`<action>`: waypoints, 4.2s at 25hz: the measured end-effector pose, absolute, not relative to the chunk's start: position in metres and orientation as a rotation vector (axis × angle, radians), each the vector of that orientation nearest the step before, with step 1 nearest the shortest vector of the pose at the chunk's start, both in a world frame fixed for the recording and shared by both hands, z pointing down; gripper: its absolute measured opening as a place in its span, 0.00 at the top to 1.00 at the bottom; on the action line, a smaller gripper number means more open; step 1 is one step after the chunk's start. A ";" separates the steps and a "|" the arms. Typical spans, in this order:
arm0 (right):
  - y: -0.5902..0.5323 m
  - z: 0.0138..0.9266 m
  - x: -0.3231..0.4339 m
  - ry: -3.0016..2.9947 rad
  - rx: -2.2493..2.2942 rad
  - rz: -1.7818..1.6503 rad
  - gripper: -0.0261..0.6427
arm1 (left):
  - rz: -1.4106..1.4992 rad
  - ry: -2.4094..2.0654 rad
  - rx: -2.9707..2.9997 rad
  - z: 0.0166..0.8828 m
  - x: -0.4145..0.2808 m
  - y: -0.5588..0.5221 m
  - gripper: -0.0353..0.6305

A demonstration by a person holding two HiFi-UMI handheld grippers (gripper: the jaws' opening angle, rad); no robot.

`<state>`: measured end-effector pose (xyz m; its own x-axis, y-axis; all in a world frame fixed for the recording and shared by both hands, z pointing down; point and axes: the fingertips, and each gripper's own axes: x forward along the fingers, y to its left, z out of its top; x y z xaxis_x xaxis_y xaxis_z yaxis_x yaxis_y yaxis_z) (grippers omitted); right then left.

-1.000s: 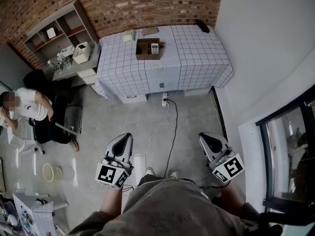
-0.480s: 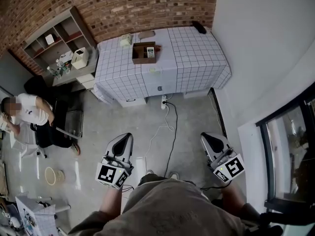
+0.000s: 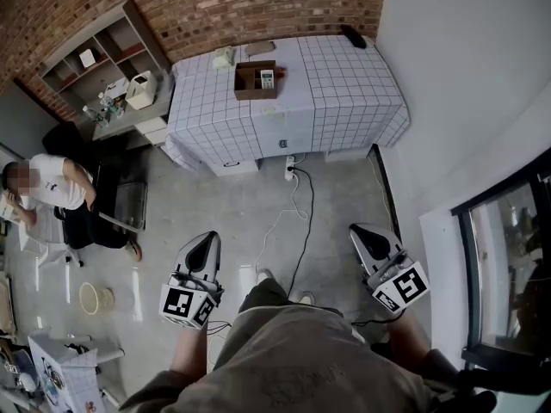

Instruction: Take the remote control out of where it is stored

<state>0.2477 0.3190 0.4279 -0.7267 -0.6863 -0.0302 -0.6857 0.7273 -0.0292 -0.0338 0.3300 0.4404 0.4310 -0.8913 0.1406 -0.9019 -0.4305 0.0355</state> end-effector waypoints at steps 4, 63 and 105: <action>0.303 0.426 0.236 2.893 -1.126 -0.010 0.94 | 0.167 -1.640 2.533 0.448 -0.052 0.322 0.94; -0.167 0.438 -0.011 2.933 -1.268 -0.171 0.94 | 0.001 -1.240 2.814 0.461 -0.218 -0.205 0.94; -0.206 0.417 0.073 2.926 -1.091 -0.075 0.94 | -0.026 -1.286 2.861 0.420 -0.100 -0.224 0.94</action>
<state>0.0730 -0.2059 0.4170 -0.7558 -0.6548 -0.0001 -0.6539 0.7549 -0.0511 -0.1002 -0.2239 0.4204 0.6640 -0.7476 -0.0130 -0.7475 -0.6641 0.0109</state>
